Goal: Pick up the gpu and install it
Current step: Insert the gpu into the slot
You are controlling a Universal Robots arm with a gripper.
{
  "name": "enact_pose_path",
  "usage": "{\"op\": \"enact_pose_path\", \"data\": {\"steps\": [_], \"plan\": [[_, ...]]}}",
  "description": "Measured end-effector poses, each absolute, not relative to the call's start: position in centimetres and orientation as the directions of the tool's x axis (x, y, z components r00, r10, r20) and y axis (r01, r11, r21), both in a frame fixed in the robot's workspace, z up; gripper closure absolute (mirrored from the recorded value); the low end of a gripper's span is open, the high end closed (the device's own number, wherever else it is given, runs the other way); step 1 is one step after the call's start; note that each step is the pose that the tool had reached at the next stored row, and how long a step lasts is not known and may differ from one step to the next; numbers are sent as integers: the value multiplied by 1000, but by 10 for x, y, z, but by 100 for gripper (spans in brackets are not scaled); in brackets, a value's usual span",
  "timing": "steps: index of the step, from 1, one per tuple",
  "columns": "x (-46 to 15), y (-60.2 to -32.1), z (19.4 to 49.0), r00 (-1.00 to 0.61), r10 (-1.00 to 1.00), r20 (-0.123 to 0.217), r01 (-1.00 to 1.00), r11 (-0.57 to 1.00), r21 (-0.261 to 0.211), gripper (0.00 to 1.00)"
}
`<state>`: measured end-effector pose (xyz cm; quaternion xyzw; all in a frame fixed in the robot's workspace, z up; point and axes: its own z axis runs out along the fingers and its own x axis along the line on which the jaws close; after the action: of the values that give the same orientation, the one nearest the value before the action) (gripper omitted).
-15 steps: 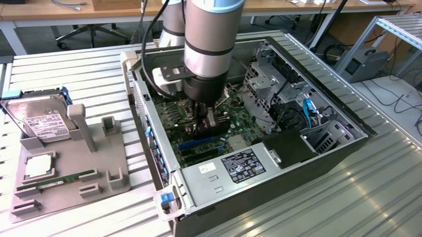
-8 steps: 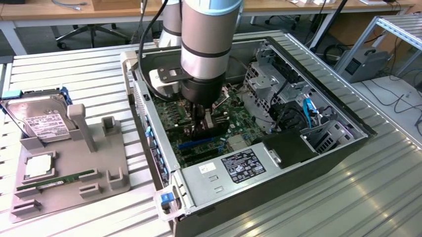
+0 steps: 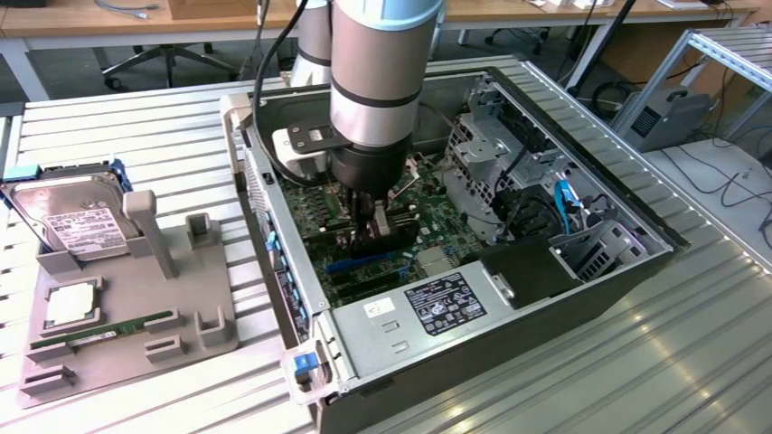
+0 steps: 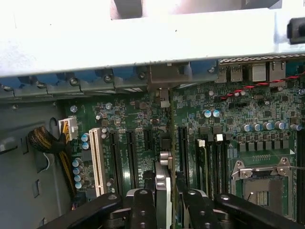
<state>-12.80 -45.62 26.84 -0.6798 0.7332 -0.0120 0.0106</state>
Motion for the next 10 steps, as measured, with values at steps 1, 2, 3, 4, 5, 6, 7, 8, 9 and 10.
{"op": "enact_pose_path", "data": {"steps": [1, 2, 3, 4, 5, 6, 7, 8, 9, 10], "plan": [[-128, -456, 268, -76, -997, 1, -997, 75, -31, 73], [-128, -456, 268, -75, -997, 1, -997, 75, -28, 73], [-128, -456, 268, -75, -997, 1, -997, 75, -25, 73], [-128, -456, 268, -76, -997, 1, -997, 75, -24, 73], [-128, -456, 268, -76, -997, 1, -997, 76, -23, 73], [-128, -456, 268, -75, -997, 1, -997, 75, -19, 73], [-128, -456, 268, -75, -997, 2, -997, 75, -17, 73], [-128, -456, 268, -75, -997, 2, -997, 75, -17, 73], [-128, -456, 268, -75, -997, 2, -997, 75, -17, 73], [-128, -456, 268, -75, -997, 2, -997, 75, -17, 73]]}}
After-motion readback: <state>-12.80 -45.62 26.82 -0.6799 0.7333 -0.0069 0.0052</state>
